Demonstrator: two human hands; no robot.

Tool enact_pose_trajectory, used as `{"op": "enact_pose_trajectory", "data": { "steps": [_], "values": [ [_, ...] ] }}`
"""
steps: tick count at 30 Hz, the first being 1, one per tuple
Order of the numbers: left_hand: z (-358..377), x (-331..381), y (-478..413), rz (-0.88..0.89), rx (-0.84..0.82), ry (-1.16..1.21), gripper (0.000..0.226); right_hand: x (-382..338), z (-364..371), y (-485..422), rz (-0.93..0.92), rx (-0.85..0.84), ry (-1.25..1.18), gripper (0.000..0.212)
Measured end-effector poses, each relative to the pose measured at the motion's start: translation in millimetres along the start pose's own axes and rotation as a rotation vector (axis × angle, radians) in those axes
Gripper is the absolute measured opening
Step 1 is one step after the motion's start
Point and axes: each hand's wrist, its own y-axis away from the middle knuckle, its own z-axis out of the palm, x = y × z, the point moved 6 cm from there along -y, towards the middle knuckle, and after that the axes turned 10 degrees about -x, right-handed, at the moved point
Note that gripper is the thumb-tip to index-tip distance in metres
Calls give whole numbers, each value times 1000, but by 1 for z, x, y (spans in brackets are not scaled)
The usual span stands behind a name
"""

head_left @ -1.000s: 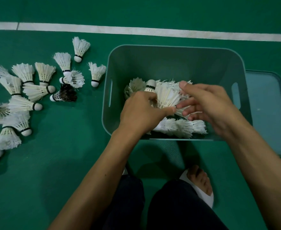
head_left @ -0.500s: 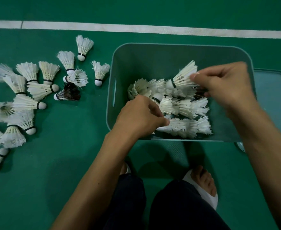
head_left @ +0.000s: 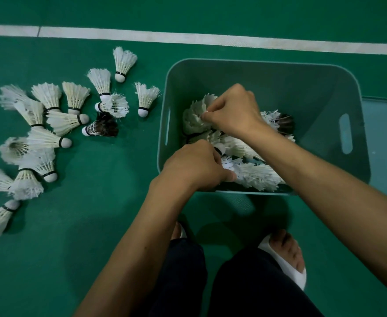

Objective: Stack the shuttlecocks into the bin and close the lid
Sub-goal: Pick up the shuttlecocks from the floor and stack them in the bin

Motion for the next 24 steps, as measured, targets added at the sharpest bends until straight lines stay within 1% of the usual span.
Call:
{"op": "enact_pose_trajectory", "data": {
  "steps": [2, 3, 5, 7, 8, 9, 10, 12, 13, 14, 17, 19, 22, 24],
  "values": [
    [-2, -1, 0, 28, 15, 58, 26, 2, -7, 6, 7, -48, -64, 11],
    [-3, -1, 0, 51, 30, 99, 24, 5, -14, 12, 14, -44, -126, 15],
    [-7, 0, -1, 108, 68, 209, 20, 16, -34, 29, 34, 55, -258, 20],
    [-8, 3, 0, 172, 101, 345, 21, 35, -52, 48, 85, 171, -344, 25],
    [-8, 6, 0, 203, 114, 413, 23, 45, -56, 57, 135, 175, -376, 26],
    [-7, 9, 0, 232, 125, 475, 23, 54, -56, 65, 199, 134, -407, 27],
    [-6, 13, 0, 256, 132, 523, 24, 62, -51, 73, 273, 52, -446, 30],
    [0, 24, 0, 288, 122, 576, 28, 69, -30, 88, 416, -168, -562, 36],
    [3, 30, -1, 300, 113, 592, 33, 68, -20, 95, 462, -243, -640, 37],
    [7, 35, -1, 307, 107, 600, 38, 68, -13, 99, 480, -259, -733, 36],
    [17, 45, -4, 333, 111, 564, 51, 67, -11, 98, 476, -101, -1007, 22],
    [22, 50, -3, 369, 68, 546, 58, 67, -18, 95, 458, -19, -1101, 16],
    [24, 54, 0, 416, 16, 494, 57, 63, -27, 92, 401, 58, -1115, 21],
    [24, 54, 2, 444, 7, 456, 58, 59, -33, 92, 361, 129, -1053, 20]
  ]
}}
